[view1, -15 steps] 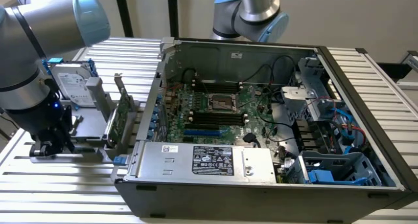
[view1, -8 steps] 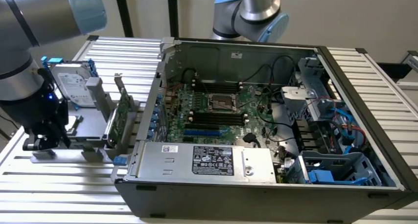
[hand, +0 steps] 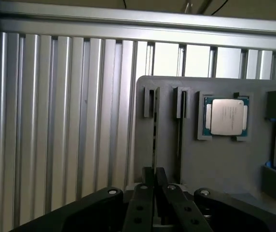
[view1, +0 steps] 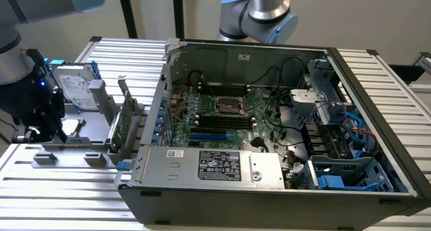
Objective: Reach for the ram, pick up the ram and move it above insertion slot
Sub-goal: 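Pick up the ram and move it above insertion slot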
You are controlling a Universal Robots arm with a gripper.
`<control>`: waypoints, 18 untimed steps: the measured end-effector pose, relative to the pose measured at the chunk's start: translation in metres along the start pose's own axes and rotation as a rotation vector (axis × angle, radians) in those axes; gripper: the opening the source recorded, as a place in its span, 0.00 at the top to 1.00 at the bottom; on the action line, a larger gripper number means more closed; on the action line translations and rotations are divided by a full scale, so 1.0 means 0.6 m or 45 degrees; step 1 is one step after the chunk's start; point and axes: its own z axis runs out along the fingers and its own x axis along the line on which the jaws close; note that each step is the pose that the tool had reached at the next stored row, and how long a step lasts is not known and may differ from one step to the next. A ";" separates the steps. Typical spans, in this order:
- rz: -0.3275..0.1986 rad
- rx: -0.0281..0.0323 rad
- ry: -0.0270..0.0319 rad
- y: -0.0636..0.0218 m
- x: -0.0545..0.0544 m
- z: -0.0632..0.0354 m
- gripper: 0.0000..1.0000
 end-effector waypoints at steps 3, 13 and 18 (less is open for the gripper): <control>0.000 -0.0001 -0.0004 -0.010 0.000 -0.023 0.86; 0.000 -0.0054 -0.0038 -0.078 0.003 -0.101 0.86; 0.000 -0.0103 -0.0081 -0.115 0.005 -0.140 0.86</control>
